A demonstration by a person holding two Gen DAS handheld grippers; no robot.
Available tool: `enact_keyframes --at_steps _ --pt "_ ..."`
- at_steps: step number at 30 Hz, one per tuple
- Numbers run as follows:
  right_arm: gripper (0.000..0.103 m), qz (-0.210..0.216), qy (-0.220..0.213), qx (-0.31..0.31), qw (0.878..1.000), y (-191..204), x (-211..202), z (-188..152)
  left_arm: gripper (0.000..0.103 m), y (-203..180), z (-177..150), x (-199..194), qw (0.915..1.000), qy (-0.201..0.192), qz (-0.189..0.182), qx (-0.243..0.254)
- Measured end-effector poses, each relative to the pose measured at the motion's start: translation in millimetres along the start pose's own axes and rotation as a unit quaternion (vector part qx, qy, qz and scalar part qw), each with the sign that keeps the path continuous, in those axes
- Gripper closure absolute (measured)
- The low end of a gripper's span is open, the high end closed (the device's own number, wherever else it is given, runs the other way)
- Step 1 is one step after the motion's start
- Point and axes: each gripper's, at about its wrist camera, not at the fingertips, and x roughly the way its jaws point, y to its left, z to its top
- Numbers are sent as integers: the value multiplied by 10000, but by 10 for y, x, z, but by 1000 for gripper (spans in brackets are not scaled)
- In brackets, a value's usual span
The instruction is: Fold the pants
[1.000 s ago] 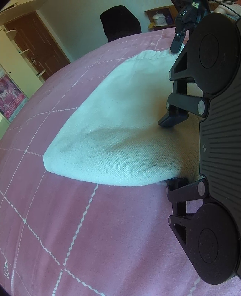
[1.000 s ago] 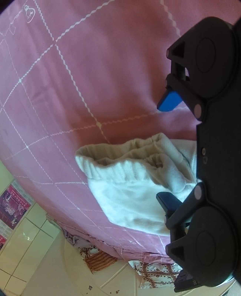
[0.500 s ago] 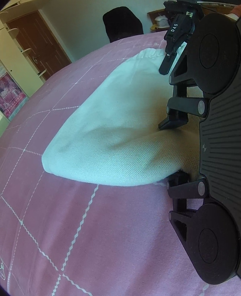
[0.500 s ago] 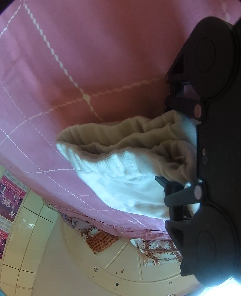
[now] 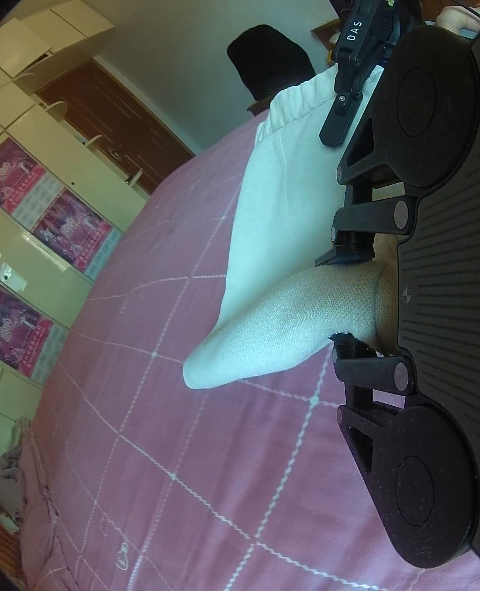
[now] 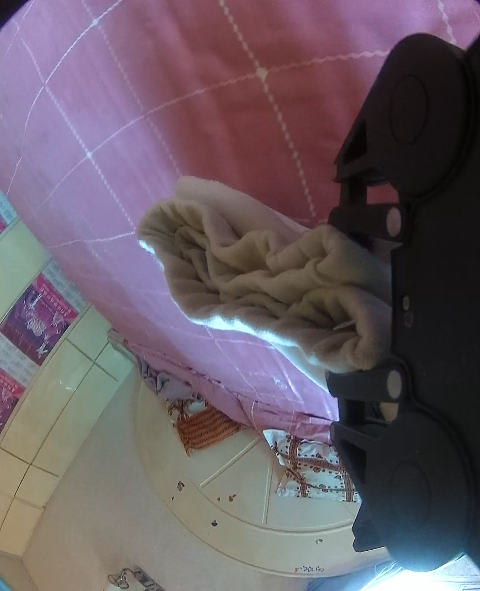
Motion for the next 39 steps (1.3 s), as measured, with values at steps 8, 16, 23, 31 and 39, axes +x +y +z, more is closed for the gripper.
enact_keyframes --at_steps 8,16,23,31,39 --pt "65 388 -523 -268 9975 313 -166 586 73 -257 666 -68 9980 -623 -94 104" --pt "65 337 -735 -350 9961 213 143 1104 73 -307 1034 502 9974 -631 320 120" --pt "65 -25 -633 -160 9979 -143 712 1250 73 -298 973 1108 9958 -284 810 319" --pt "64 -692 -372 -138 9968 -610 1080 1173 69 -152 640 1628 9869 299 1426 686" --pt "45 -1735 -169 -189 9845 -901 1069 774 60 -151 547 1646 9810 440 1679 868"
